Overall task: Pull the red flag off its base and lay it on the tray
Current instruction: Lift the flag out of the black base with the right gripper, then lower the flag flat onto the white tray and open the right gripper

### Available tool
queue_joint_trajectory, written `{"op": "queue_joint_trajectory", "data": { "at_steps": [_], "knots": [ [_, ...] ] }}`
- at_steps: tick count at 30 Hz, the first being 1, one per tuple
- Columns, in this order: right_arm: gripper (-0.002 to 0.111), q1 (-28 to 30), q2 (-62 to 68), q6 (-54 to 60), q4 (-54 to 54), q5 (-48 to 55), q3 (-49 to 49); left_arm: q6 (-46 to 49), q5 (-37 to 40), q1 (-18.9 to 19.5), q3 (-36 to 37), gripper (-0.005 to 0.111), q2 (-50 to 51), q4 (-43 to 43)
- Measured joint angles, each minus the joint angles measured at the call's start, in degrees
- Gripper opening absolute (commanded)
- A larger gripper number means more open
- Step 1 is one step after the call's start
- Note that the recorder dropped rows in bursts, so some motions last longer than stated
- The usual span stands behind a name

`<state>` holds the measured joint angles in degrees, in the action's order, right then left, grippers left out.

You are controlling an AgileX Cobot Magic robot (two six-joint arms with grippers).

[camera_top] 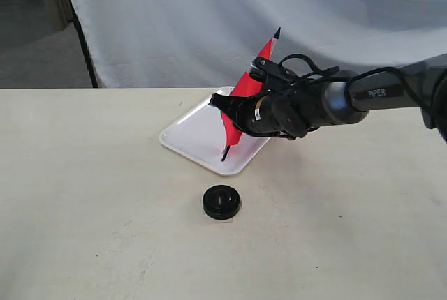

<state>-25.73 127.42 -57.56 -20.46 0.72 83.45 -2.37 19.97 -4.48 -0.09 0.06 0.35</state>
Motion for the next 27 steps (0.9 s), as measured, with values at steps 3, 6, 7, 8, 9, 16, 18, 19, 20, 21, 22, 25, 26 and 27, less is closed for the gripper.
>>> {"op": "queue_joint_trajectory", "data": {
  "at_steps": [3,6,7,8,9,16,18,19,20,21,22,25,26,27],
  "knots": [
    [-0.001,0.0,1.18,-2.54,0.0,-2.55,0.0,0.0,0.0,0.0,0.0,0.0,0.0,0.0],
    [0.002,0.0,1.56,-4.96,0.0,-4.14,0.0,0.0,0.0,0.0,0.0,0.0,0.0,0.0],
    [0.005,0.0,1.56,-5.58,0.0,-4.37,0.0,0.0,0.0,0.0,0.0,0.0,0.0,0.0],
    [0.009,0.0,1.56,-6.15,0.0,-4.64,0.0,0.0,0.0,0.0,0.0,0.0,0.0,0.0],
    [0.015,0.0,1.56,-6.8,0.0,-4.84,0.0,0.0,0.0,0.0,0.0,0.0,0.0,0.0],
    [0.072,-0.1,1.56,-8.54,-0.13,-4.66,0.12,0.0,0.0,0.0,0.0,0.0,0.0,0.0],
    [0.084,-0.19,1.56,-8.03,-0.14,-3.24,0.12,0.0,0.0,0.0,0.0,0.0,0.0,0.0],
    [0.088,-0.22,1.32,-7.21,-0.39,-2.2,0.12,0.0,0.0,0.0,0.0,0.0,0.0,0.0],
    [0.09,-0.32,0.85,-6.1,-0.52,-0.72,0.12,0.0,0.0,0.0,0.0,0.0,0.0,0.0],
    [0.09,-0.45,0.21,-4.67,-0.85,1.65,0.12,0.0,0.0,0.0,0.0,0.0,0.0,0.0],
    [0.09,-0.45,-0.67,-3.0,-1.2,3.67,0.12,0.0,0.0,0.0,0.0,0.0,0.0,0.0],
    [0.09,-0.53,-4.19,2.85,-1.39,9.39,0.12,0.0,0.0,0.0,0.0,0.0,0.0,0.0],
    [0.09,-0.53,-5.22,5.1,-1.39,11.28,0.12,0.0,0.0,0.0,0.0,0.0,0.0,0.0],
    [0.09,-0.53,-6.53,7.53,-1.39,13.18,0.12,0.0,0.0,0.0,0.0,0.0,0.0,0.0]
  ]
}}
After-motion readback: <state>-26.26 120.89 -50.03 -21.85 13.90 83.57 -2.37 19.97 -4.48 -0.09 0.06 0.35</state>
